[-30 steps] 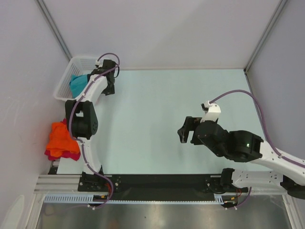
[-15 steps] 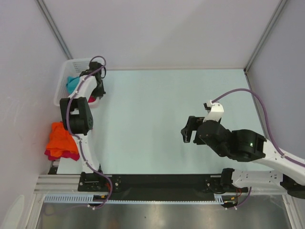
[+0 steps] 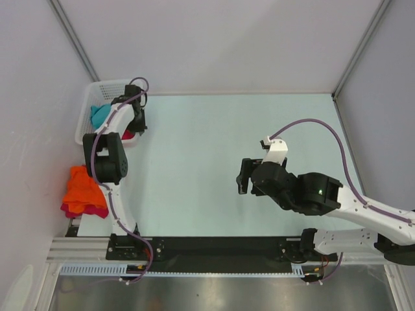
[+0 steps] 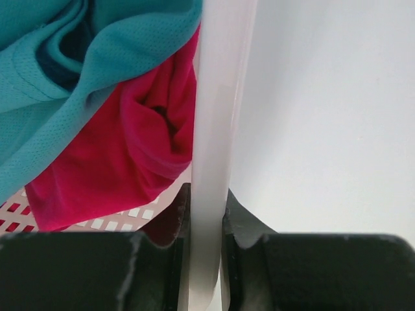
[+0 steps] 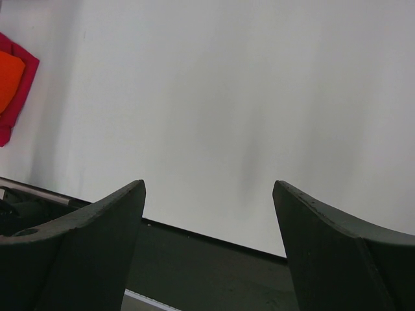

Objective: Fold and stack the t-shirts
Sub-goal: Grab crumpled tshirt from bin with the right arm

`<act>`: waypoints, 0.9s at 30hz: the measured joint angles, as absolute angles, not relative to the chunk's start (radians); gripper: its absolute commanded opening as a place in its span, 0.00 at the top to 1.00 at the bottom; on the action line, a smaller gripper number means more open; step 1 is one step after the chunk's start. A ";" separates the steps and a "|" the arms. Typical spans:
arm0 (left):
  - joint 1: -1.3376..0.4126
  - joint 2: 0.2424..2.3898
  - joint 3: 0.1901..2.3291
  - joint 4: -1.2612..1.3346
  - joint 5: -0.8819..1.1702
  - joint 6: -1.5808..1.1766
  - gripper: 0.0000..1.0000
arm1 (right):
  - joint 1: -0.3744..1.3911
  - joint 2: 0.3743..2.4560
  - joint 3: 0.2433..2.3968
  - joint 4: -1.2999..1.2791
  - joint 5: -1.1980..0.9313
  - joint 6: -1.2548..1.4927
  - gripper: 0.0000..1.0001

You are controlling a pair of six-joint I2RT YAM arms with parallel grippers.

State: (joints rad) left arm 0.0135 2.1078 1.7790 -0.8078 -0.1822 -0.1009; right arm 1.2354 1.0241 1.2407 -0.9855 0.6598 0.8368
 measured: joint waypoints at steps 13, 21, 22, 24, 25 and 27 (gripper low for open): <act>-0.433 1.765 1.433 -0.772 -0.012 -0.229 1.00 | 1.221 1.037 1.239 -0.945 0.657 0.839 0.16; -0.658 1.395 1.159 -0.672 0.150 -0.361 1.00 | 1.166 1.036 1.183 -0.940 0.658 0.876 0.17; -0.691 1.353 1.105 -0.645 0.148 -0.381 1.00 | 1.162 1.036 1.173 -0.940 0.659 0.882 0.17; -0.767 1.277 0.997 -0.602 0.131 -0.413 1.00 | 1.159 1.036 1.159 -0.941 0.661 0.895 0.18; -0.798 1.245 0.947 -0.579 0.118 -0.423 1.00 | 1.158 1.036 1.155 -0.943 0.664 0.900 0.18; -0.867 1.192 0.861 -0.539 0.089 -0.445 1.00 | 1.156 1.033 1.148 -0.944 0.670 0.912 0.18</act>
State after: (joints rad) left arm -0.8665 1.1919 0.8608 -0.5388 0.0895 -0.4454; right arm 1.1561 1.0328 1.1484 -0.9436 0.6701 0.9119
